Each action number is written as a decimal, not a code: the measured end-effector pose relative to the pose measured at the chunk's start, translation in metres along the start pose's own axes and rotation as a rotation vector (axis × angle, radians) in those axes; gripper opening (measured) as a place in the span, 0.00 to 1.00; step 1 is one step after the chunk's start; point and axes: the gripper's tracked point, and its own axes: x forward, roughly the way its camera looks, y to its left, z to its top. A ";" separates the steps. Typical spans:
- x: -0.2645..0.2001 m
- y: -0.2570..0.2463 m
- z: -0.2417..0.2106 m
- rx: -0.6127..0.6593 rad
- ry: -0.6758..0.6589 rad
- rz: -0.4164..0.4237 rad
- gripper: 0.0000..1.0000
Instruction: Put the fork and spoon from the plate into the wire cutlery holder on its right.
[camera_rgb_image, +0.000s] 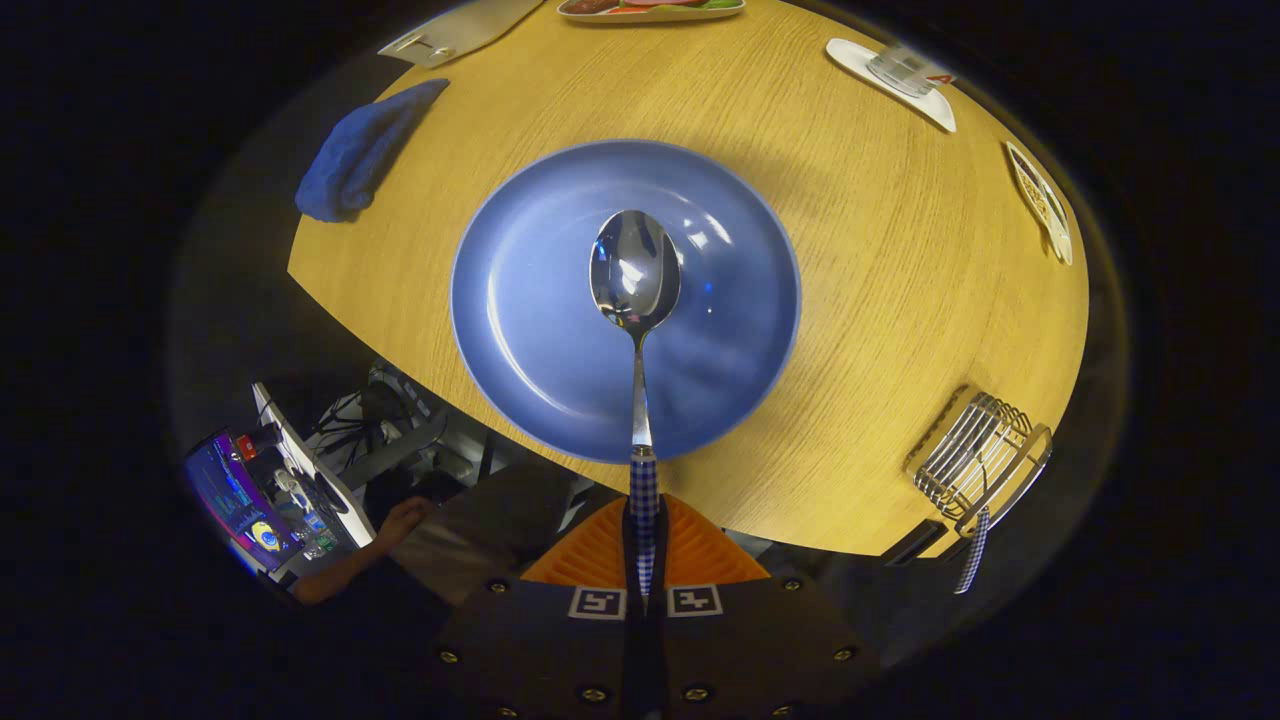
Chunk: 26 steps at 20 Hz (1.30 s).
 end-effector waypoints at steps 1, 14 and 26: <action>-0.004 -0.003 -0.002 0.008 -0.003 0.002 0.01; -0.048 -0.054 -0.063 0.066 0.028 0.005 0.01; -0.087 -0.106 -0.118 0.183 0.105 0.037 0.01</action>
